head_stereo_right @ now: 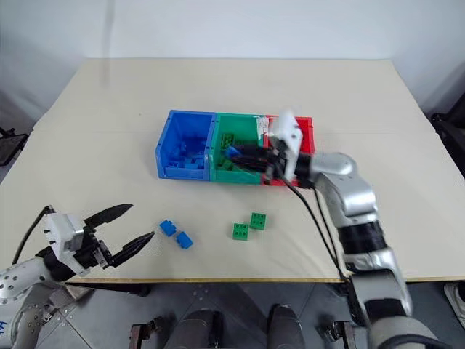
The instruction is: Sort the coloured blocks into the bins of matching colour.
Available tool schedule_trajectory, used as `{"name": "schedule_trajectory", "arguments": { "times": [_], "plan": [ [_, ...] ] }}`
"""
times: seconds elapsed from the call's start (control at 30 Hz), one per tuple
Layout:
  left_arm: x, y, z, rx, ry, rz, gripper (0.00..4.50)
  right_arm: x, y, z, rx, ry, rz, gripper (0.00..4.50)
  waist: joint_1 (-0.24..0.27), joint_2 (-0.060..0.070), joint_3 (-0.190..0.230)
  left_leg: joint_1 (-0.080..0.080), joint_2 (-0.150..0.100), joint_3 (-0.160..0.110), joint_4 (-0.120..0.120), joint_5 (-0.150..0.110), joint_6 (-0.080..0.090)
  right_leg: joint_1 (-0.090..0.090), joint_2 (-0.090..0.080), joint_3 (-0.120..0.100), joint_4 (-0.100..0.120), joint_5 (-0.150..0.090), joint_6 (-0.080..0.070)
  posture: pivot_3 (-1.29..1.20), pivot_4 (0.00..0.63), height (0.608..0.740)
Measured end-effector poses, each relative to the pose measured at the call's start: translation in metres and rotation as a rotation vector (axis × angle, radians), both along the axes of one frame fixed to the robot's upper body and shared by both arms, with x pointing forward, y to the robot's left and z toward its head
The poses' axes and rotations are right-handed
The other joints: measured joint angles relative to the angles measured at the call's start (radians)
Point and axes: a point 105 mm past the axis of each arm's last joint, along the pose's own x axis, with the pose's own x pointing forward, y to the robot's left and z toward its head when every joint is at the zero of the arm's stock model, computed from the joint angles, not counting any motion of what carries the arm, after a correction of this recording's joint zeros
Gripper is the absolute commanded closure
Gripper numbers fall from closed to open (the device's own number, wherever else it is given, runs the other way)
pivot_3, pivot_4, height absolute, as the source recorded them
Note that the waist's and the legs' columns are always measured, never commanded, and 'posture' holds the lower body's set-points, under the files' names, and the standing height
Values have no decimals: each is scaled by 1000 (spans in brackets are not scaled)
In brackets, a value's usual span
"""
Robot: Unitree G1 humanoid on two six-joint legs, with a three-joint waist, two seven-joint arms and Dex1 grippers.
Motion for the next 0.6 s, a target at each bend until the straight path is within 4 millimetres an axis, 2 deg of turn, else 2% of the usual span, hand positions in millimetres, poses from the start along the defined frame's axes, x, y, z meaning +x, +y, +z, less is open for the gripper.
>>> {"name": "schedule_trajectory", "arguments": {
  "times": [0.1,0.17,0.23,0.33,0.43,0.6],
  "plan": [
    [-4,8,-4,-13,10,51,0,18,44,-1,-10,7,-44,4015,-12,0,0,-1,-1,1,0,0,0,-4,-1,0,5,0,-1,0,150,740],
    [-5,9,-5,-16,16,60,0,25,66,-3,-35,2,-63,4015,-13,0,0,-2,-2,2,0,0,0,-8,-2,-1,10,0,-2,0,150,740],
    [-5,9,-6,-22,16,68,0,31,81,-5,-66,-18,-82,4015,-14,-1,-1,-6,-2,2,1,0,0,-14,-3,-1,14,0,-3,0,150,740],
    [-4,9,-6,-29,13,80,0,40,94,-10,-70,-21,-124,4015,-17,-1,-1,-6,-2,3,1,0,0,-15,-3,-2,14,0,-4,0,150,740],
    [-4,5,-4,-36,0,80,0,44,99,-12,-74,-22,-138,2965,-21,-1,-1,-6,-2,4,1,0,0,-15,-3,-2,14,0,-4,0,150,740],
    [0,-2,1,-44,-24,61,0,50,91,-10,-54,-26,-156,1232,-21,-1,-1,-6,-1,4,1,0,0,-15,-3,-2,14,0,-4,0,150,740]
  ]
}}
